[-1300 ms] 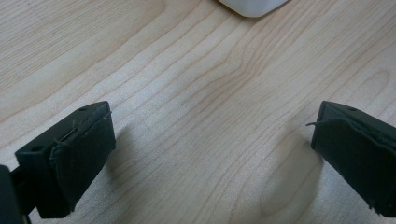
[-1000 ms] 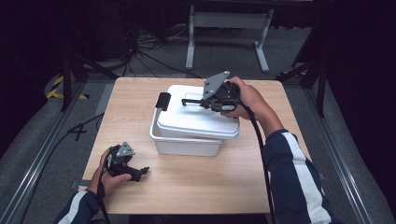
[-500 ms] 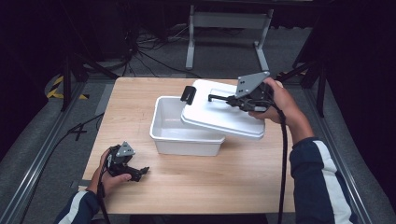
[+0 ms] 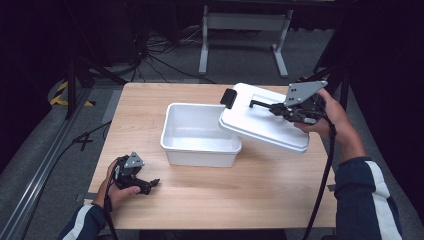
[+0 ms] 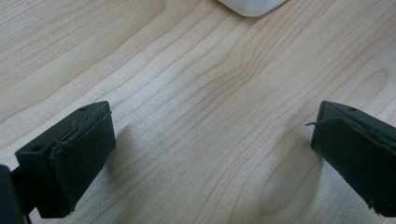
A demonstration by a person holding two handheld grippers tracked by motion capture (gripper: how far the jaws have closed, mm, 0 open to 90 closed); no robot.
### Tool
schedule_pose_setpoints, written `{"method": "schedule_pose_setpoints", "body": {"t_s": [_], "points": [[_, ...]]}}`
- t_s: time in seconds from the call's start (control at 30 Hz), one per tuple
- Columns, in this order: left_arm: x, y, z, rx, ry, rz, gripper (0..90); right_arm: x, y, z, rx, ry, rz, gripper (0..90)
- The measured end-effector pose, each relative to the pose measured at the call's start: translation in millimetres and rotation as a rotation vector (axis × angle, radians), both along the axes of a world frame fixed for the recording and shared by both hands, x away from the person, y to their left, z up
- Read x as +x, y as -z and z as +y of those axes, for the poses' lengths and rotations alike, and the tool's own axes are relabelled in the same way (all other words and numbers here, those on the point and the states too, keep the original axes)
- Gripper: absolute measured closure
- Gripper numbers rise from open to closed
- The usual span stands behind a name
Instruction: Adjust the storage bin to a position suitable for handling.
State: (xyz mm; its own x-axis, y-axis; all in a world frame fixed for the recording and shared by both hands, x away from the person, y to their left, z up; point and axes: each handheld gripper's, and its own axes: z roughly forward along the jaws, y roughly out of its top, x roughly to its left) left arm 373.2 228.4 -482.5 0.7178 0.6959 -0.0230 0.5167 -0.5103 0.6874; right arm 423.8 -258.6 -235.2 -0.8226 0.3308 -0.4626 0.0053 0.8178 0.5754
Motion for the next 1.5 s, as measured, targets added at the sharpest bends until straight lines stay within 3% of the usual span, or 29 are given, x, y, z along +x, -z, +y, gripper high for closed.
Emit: {"method": "schedule_pose_setpoints", "body": {"t_s": [0.33,0.7,1.2,1.5], "points": [[0.2,-0.2,0.3,0.004,0.003,0.001,0.2,-5.0,9.6,-37.2,0.019,0.06,0.012,84.5],[0.2,-0.2,0.3,0.004,0.003,0.001,0.2,-4.6,27.7,-64.2,0.026,0.111,0.036,84.5],[0.3,-0.2,0.4,0.004,0.005,0.0,0.2,3.3,55.5,-80.0,0.029,0.158,0.078,84.5],[0.5,-0.3,0.5,0.006,0.007,-0.003,0.2,11.5,80.0,-83.2,0.024,0.18,0.12,84.5]]}}
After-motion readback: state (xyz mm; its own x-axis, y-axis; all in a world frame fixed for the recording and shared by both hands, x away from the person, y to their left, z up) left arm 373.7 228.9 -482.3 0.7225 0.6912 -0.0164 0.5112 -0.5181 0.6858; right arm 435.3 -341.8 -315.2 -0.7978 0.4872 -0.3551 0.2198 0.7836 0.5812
